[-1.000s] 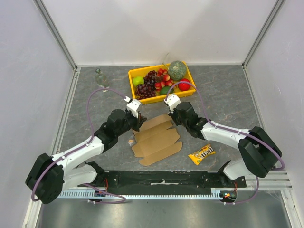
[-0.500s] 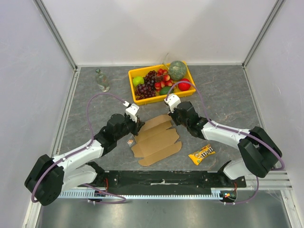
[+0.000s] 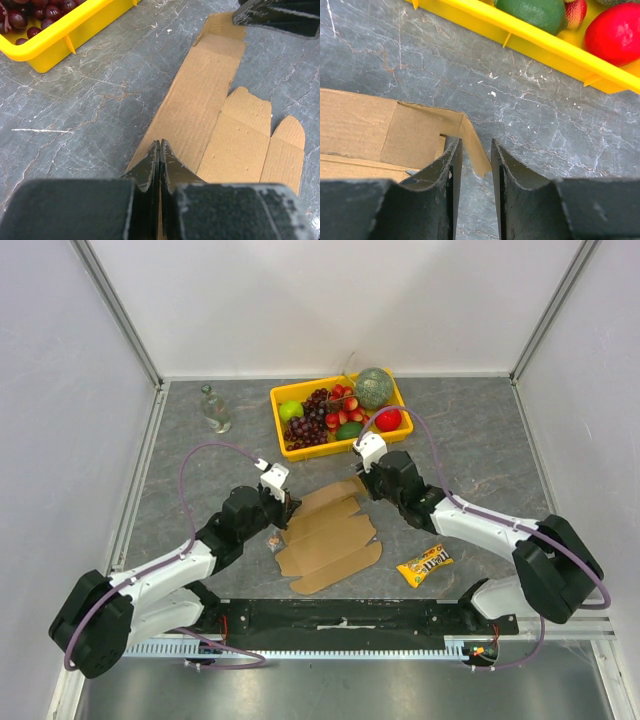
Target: Fold the paper box
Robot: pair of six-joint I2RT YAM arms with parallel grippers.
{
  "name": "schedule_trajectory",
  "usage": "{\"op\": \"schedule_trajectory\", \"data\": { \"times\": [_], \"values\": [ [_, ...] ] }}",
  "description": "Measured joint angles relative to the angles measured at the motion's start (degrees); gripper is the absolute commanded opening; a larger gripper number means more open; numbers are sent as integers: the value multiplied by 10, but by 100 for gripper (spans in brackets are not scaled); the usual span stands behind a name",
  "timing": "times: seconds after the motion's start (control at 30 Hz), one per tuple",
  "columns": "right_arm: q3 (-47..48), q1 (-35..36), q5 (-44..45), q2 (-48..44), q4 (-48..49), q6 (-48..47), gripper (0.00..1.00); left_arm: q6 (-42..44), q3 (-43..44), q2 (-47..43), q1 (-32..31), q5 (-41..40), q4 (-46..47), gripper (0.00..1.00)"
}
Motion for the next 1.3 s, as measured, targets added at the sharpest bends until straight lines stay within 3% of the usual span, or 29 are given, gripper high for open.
{"op": "schedule_trajectory", "data": {
  "times": [0.13, 0.43, 0.77, 1.3],
  "values": [
    [6, -1, 0, -23, -7, 13, 31, -3, -10, -11, 0, -9, 7, 2],
    [40, -1, -39, -37, -26, 47, 0, -6, -24, -18, 0, -12, 23, 2],
    [85, -1, -90, 42, -63, 78, 0, -8, -28, -18, 0, -12, 31, 2],
    [80, -1, -118, 46, -76, 99, 0, -9, -28, -16, 0, -11, 33, 2]
  ]
}}
